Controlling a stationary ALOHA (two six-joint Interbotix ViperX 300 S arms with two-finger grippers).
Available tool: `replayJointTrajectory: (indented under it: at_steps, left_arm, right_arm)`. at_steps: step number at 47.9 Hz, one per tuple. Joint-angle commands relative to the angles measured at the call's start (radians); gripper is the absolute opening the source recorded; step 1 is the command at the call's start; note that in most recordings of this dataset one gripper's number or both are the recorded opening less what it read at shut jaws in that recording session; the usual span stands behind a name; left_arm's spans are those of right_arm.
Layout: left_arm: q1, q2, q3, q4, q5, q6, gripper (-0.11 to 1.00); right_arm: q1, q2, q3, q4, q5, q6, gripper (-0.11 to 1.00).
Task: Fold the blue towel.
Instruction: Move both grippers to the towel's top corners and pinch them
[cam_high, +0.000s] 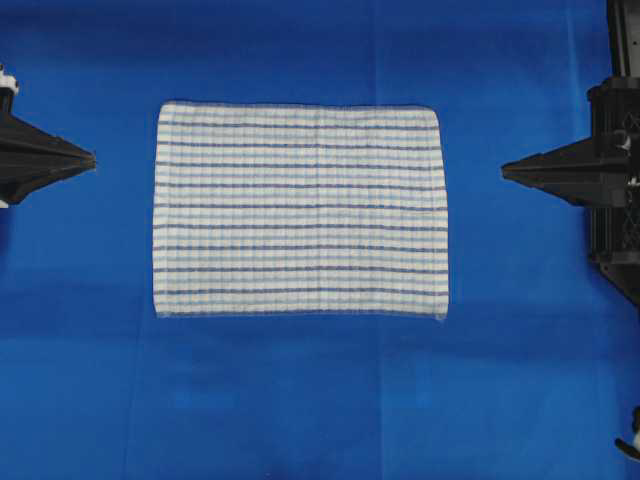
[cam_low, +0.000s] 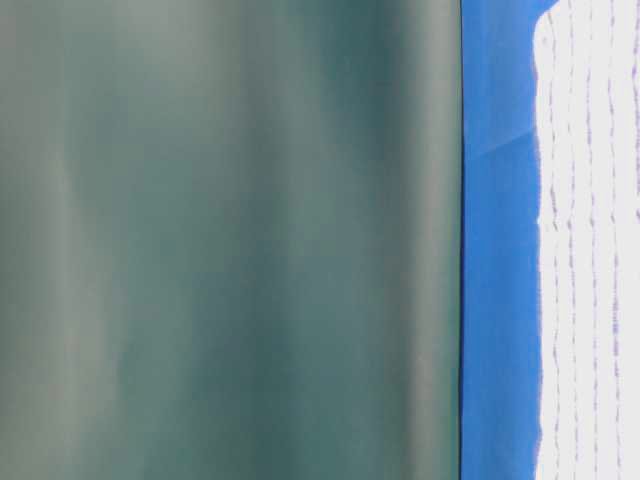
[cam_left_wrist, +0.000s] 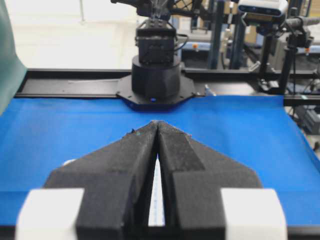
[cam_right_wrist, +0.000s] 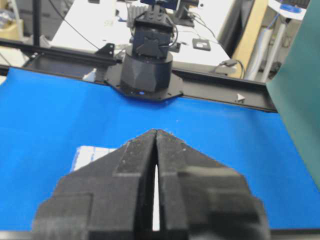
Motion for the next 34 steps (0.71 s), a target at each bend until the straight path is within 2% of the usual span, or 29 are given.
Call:
replayJointTrajectory:
  at_steps: [1, 12, 24, 29, 34]
  left_arm:
    - [0.002, 0.014, -0.032, -0.037, 0.005, -0.002, 0.0]
    - [0.055, 0.055, -0.031, -0.037, 0.006, 0.006, 0.0]
    - [0.164, 0.181, -0.023, -0.037, 0.008, 0.005, 0.0]
    - [0.209, 0.258, -0.021, -0.037, 0.005, 0.005, 0.04]
    - [0.25, 0.33, -0.023, -0.037, -0.002, 0.003, 0.26]
  right_arm:
    - [-0.012, 0.014, -0.034, 0.003, -0.002, 0.005, 0.0]
    - [-0.129, 0.074, -0.072, 0.038, 0.129, 0.006, 0.0]
    - [-0.247, 0.19, -0.064, 0.081, 0.137, 0.006, 0.02]
    - [-0.282, 0.256, -0.066, 0.097, 0.132, 0.006, 0.13]
    - [-0.321, 0.334, -0.067, 0.1, 0.12, 0.006, 0.38]
